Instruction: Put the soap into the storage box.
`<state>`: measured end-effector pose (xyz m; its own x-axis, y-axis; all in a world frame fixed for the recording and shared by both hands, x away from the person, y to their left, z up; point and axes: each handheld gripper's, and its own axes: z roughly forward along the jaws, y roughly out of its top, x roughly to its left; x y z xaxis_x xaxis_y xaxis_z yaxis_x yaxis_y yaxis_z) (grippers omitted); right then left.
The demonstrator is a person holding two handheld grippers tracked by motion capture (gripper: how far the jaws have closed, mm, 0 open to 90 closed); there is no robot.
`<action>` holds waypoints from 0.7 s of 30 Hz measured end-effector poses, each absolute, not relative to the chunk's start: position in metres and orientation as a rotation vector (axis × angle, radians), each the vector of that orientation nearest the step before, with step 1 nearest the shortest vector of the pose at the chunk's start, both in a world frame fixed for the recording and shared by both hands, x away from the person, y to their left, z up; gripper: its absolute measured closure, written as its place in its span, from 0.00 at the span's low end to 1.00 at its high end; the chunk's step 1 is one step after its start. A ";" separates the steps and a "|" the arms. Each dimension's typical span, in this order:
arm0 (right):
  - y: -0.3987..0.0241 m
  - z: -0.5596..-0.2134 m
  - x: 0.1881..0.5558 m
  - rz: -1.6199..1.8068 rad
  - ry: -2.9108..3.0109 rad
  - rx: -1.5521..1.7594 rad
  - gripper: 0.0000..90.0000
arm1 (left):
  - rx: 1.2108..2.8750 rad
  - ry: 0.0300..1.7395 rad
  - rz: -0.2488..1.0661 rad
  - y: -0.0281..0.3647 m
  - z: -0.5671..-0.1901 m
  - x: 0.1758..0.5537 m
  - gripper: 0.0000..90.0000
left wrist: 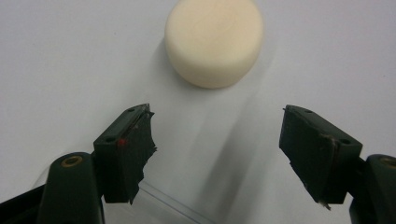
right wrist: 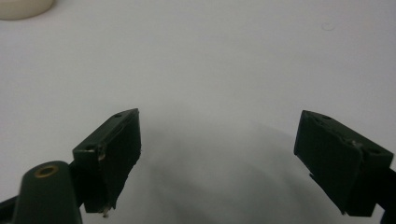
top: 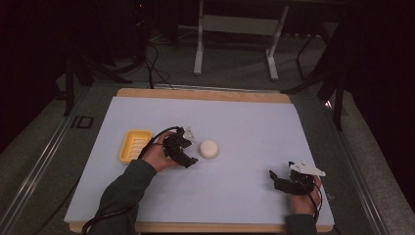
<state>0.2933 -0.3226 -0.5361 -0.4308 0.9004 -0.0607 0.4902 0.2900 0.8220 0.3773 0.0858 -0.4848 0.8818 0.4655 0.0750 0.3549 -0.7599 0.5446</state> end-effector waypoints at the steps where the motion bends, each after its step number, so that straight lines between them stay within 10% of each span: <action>1: -0.323 -0.536 0.293 1.020 2.037 1.238 0.16 | 2.518 0.592 0.276 0.085 -0.485 0.378 0.28; 21: -0.323 -0.536 0.293 1.020 2.040 1.239 0.16 | 2.608 0.555 0.235 0.057 -0.485 0.393 0.23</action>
<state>0.2935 -0.3225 -0.5361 -0.4319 0.9000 -0.0599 0.4918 0.2906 0.8208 0.3934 0.0571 -0.4851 0.9041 0.4216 0.0692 0.3429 -0.8127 0.4710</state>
